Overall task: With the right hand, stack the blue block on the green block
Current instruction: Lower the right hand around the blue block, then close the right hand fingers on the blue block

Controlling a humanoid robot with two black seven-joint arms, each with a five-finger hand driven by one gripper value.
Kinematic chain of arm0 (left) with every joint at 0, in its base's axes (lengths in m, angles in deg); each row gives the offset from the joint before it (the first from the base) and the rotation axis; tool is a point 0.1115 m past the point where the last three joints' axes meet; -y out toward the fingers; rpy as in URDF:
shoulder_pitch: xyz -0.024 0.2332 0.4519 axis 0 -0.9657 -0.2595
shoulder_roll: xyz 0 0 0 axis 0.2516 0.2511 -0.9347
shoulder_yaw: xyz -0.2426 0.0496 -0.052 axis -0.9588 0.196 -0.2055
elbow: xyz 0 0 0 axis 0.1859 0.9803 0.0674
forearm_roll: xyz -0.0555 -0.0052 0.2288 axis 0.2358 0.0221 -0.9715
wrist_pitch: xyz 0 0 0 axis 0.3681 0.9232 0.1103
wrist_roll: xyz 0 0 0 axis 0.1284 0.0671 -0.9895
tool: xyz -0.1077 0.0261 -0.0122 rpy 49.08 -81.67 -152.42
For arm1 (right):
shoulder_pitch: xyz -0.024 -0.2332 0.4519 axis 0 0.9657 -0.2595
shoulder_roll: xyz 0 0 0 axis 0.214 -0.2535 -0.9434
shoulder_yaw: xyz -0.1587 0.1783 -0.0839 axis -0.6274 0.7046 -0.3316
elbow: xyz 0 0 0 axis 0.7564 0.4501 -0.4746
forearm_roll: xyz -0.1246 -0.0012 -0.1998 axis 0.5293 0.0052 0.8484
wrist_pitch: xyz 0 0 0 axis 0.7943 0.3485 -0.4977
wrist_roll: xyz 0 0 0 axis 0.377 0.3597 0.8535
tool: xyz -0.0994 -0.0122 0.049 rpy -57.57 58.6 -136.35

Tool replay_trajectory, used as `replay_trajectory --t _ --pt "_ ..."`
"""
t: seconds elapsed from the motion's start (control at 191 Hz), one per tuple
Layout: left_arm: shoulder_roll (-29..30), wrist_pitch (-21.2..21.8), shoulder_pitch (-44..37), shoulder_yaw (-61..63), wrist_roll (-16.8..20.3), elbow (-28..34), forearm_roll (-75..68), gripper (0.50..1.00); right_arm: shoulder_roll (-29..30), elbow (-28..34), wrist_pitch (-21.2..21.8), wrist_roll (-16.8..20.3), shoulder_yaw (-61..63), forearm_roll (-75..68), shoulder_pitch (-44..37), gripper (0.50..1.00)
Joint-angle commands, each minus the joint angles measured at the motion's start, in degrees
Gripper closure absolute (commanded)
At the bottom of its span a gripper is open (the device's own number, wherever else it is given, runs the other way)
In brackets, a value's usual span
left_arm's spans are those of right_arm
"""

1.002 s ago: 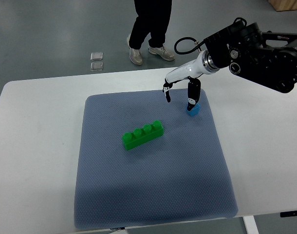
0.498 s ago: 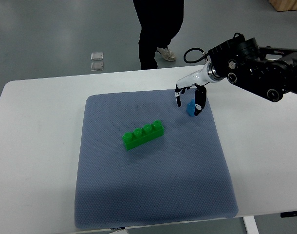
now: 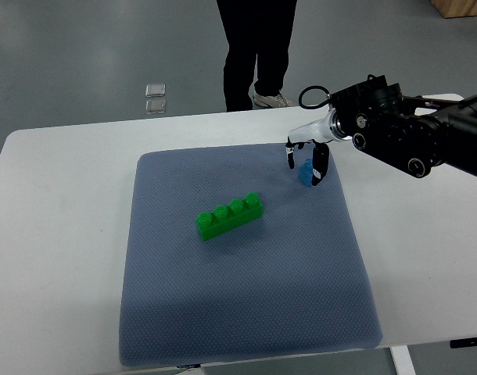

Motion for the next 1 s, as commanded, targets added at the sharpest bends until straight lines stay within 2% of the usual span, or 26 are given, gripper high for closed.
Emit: replay_trajectory --t 0.0,0.205,0.299,0.766,0.997 --pt "0.0 0.0 0.02 0.0 0.0 0.07 0.0 0.5 0.18 -0.59 -0.92 0.2 0.0 0.0 0.79 0.581" --pt "0.0 0.0 -0.07 0.0 0.0 -0.02 0.0 0.5 0.97 -2.17 -2.85 0.2 1.23 -0.35 2.11 0.593" --pt "0.0 0.0 0.02 0.09 0.0 -0.02 0.0 0.5 1.06 -2.26 -3.73 0.2 1.14 -0.35 2.19 0.652" --pt "0.0 0.0 -0.07 0.27 0.0 -0.02 0.0 0.5 0.71 -1.91 -3.47 0.2 1.14 -0.35 2.28 0.656" --pt "0.0 0.0 0.02 0.27 0.0 -0.02 0.0 0.5 0.62 -1.73 -3.73 0.11 1.14 -0.35 2.28 0.703"
